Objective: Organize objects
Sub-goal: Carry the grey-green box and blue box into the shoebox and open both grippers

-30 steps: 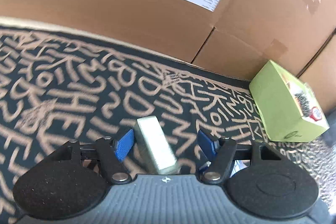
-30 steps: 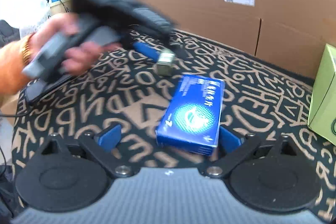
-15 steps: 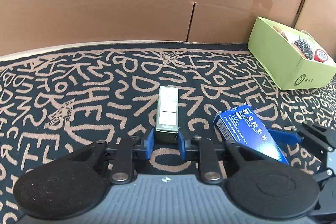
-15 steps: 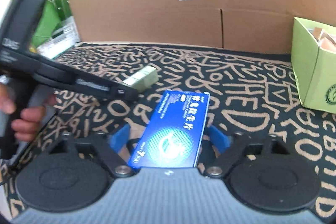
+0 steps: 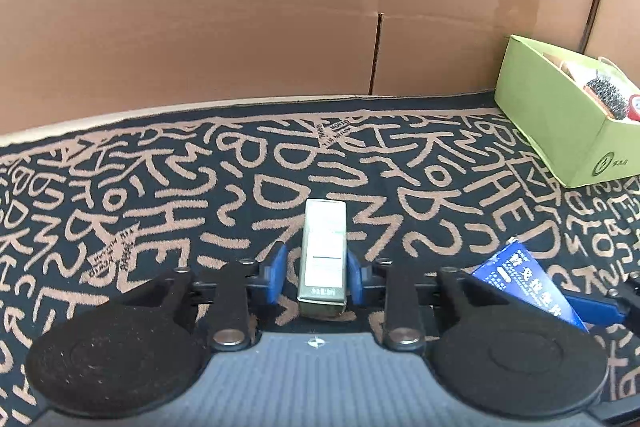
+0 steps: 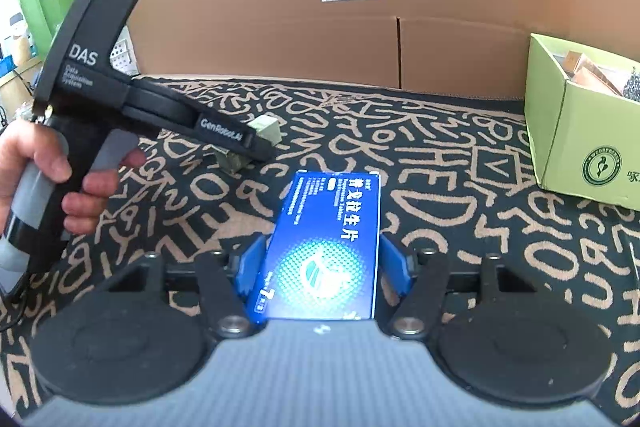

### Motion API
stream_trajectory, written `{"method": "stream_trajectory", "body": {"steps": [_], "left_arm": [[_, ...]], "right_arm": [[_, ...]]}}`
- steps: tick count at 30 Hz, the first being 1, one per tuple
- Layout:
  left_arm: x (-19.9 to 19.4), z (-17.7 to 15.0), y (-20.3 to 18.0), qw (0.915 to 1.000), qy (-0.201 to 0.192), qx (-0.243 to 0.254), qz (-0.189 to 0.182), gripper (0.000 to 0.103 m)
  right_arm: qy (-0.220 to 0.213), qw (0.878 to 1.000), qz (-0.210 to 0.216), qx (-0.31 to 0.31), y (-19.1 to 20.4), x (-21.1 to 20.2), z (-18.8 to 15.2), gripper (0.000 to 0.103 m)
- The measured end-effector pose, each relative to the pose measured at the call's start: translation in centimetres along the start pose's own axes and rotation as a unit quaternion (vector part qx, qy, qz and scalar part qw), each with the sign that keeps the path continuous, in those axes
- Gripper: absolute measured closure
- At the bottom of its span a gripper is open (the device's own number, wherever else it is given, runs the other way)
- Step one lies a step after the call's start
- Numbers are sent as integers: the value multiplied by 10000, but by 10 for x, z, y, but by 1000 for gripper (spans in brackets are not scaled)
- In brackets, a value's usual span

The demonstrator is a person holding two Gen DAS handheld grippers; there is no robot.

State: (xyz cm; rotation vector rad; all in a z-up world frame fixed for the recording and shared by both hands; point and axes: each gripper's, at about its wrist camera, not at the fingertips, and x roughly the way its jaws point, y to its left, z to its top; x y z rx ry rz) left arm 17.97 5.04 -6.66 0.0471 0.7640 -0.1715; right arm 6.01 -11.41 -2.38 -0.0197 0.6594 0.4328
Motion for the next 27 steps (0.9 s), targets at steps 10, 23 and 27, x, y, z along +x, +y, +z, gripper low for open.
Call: {"method": "stream_trajectory", "body": {"steps": [10, 23, 27], "left_arm": [[-36, 2, -47, 9977, -107, 171, -644, 80], [-74, 77, -171, 9735, -1030, 673, -1929, 80], [-62, 102, -192, 9653, -1211, 466, -2264, 80]], "right_arm": [[-658, 9959, -22, 614, -38, -57, -13, 45], [-2345, 9580, -1519, 640, -123, -165, 40, 45], [-2539, 9459, -1939, 567, -151, -161, 64, 45]]}}
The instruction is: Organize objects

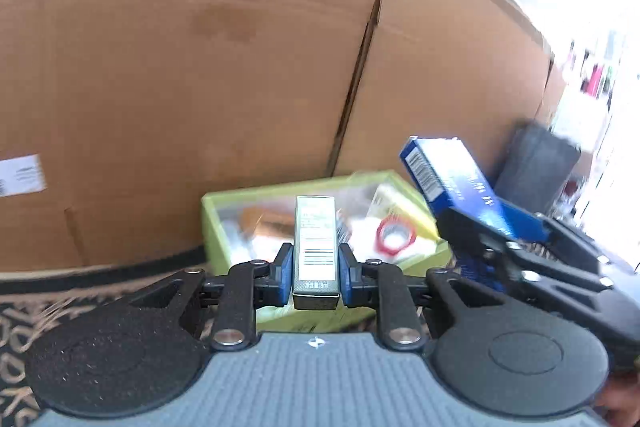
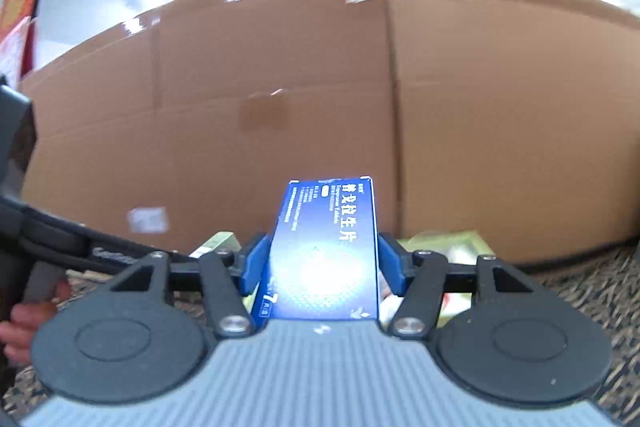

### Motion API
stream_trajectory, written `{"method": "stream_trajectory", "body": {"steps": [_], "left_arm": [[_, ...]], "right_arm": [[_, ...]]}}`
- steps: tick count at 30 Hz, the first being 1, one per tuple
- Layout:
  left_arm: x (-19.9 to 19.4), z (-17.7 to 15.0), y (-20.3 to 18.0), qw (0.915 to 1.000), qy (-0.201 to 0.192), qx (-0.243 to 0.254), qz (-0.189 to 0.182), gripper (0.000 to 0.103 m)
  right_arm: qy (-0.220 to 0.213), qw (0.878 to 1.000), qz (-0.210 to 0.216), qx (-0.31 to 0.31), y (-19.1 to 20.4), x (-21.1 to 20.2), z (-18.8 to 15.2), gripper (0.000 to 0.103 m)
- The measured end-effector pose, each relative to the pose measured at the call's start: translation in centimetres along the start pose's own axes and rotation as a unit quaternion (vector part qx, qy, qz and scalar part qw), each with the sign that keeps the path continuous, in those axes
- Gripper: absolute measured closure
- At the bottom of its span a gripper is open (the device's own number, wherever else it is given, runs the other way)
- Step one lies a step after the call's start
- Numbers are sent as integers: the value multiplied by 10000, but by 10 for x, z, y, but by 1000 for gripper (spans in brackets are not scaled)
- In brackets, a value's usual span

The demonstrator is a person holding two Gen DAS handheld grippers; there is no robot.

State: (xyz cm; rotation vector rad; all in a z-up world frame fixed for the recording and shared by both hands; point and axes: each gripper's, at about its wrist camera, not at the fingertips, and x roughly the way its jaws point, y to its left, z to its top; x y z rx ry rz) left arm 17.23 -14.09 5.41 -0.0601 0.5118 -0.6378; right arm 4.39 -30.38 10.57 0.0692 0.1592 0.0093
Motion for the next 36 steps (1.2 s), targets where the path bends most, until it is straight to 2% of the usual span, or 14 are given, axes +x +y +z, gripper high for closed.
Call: {"method": "stream_trajectory", "body": {"steps": [3, 6, 10, 13, 14, 15, 16, 17, 18, 20, 22, 30, 36], "left_arm": [[25, 9, -3, 9996, -185, 69, 178, 80], [52, 12, 4, 9997, -79, -57, 232, 80], [79, 10, 9, 9995, 92, -55, 306, 80], [89, 5, 12, 9997, 81, -27, 244, 80], [89, 2, 15, 9998, 46, -35, 198, 62], [86, -3, 19, 9997, 60, -99, 194, 26], [83, -7, 23, 9993, 41, -222, 294, 13], [77, -12, 27, 9983, -107, -374, 438, 6], [72, -16, 29, 9974, -226, -455, 501, 6], [64, -22, 34, 9975, -215, -496, 465, 6], [59, -28, 35, 9965, -190, -624, 524, 6], [28, -38, 27, 9955, -31, -597, 730, 6], [-7, -53, -2, 9944, 53, -345, 1002, 5]], "right_arm": [[36, 9994, -274, -210, -13, 34, 3, 45], [264, 9981, -454, -329, -23, 70, -5, 45], [377, 9973, -421, -458, -24, 100, -13, 45], [431, 9959, -289, -739, -21, 121, -23, 42], [554, 9946, -325, -812, -21, 127, -26, 30], [639, 9935, -372, -870, -22, 130, -30, 21], [613, 9933, -416, -886, -22, 128, -35, 12], [556, 9936, -421, -891, -23, 124, -39, 11], [527, 9937, -425, -892, -23, 119, -42, 10], [468, 9937, -488, -890, -22, 109, -49, 3], [430, 9939, -518, -872, -18, 99, -55, 0], [708, 9941, -462, -683, -14, 73, -55, 0], [706, 9939, -597, -602, -14, 26, -37, 0]]}}
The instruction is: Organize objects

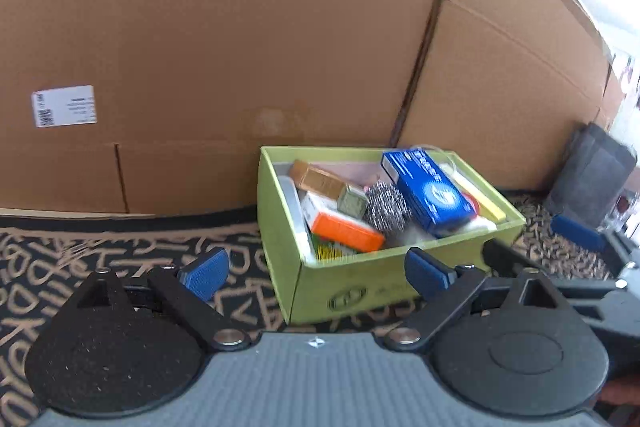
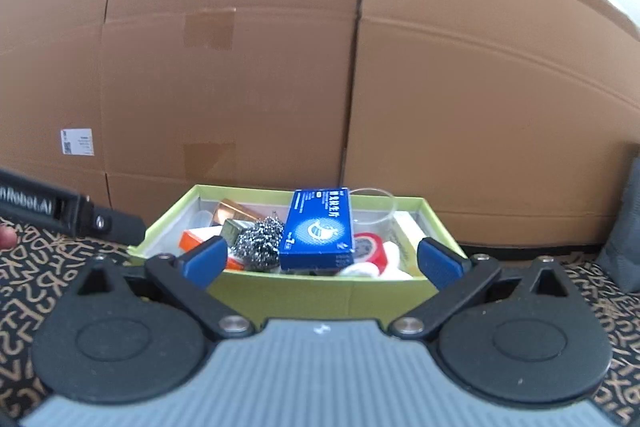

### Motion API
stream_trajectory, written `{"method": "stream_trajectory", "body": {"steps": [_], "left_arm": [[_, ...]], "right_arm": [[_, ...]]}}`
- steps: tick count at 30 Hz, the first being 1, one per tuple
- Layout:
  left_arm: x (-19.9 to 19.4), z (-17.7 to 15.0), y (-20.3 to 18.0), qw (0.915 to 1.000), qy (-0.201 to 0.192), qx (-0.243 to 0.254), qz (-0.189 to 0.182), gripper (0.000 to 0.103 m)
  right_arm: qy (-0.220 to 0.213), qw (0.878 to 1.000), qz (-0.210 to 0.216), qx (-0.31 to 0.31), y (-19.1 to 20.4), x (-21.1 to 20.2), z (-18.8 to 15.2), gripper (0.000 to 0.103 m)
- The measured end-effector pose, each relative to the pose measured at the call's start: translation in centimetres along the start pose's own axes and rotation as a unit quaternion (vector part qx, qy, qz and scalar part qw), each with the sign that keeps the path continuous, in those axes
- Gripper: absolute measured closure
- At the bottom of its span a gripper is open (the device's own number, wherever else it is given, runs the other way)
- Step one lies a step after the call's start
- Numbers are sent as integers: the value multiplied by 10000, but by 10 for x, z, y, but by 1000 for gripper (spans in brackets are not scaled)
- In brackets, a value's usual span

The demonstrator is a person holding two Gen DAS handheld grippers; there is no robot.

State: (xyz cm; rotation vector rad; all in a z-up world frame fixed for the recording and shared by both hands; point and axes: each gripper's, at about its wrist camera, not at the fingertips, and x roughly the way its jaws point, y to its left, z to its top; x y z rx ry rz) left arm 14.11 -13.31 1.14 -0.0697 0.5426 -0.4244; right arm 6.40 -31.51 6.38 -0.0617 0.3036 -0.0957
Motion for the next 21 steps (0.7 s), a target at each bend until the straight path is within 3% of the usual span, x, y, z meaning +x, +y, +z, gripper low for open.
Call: {"method": "stream_trajectory", "body": {"steps": [4, 9, 21], "left_arm": [[-27, -22, -15, 9995, 67, 67, 303, 4], [-45, -52, -31, 9990, 170, 181, 377, 4], [-58, -75, -45, 9966, 318, 492, 571, 4]], "right_arm": [[177, 9997, -59, 134, 1, -35, -10, 0], [556, 9979, -213, 247, 1, -72, -38, 0], [772, 9956, -457, 267, 4, -96, -52, 0]]}}
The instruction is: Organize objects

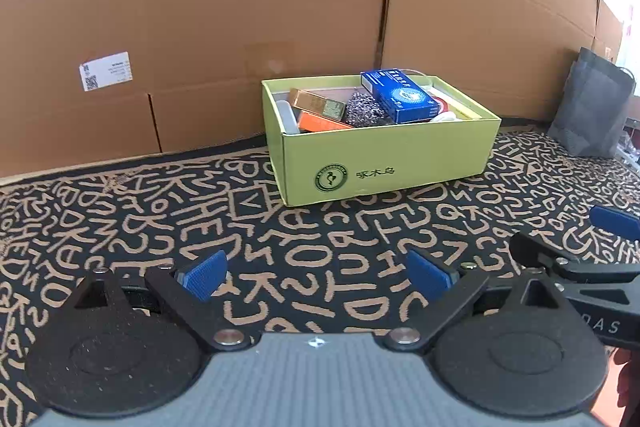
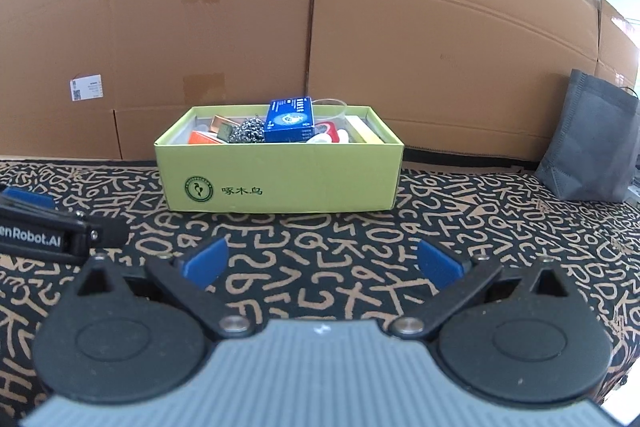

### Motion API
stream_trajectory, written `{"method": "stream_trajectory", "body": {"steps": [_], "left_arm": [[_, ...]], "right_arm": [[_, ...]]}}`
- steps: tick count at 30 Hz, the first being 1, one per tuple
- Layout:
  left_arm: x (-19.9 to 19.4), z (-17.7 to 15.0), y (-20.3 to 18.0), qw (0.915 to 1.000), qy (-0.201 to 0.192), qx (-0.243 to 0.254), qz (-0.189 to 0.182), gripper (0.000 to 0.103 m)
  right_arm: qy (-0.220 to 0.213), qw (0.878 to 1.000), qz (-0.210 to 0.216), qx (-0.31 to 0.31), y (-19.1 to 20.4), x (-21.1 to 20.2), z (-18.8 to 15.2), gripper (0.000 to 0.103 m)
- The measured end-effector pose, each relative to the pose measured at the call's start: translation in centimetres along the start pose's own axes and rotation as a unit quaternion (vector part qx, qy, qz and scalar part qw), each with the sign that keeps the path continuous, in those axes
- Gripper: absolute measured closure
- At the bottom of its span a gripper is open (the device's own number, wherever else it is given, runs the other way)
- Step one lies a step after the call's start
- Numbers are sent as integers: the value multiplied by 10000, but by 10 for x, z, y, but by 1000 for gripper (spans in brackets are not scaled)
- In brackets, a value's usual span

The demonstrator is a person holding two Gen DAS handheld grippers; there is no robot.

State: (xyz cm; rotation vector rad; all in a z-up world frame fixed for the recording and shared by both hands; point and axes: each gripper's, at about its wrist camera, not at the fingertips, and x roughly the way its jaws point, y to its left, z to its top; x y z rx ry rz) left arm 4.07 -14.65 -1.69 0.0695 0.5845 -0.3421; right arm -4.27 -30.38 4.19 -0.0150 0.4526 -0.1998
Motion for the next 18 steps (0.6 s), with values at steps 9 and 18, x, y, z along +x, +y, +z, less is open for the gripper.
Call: {"method": "stream_trajectory", "body": {"steps": [9, 18], "left_arm": [[-4, 1, 9, 10000, -50, -76, 40, 4], [-7, -1, 14, 9999, -78, -137, -15, 4]], "right_arm": [[98, 9999, 57, -101, 8, 7, 1, 0], [111, 9999, 79, -98, 8, 10, 2, 0]]}}
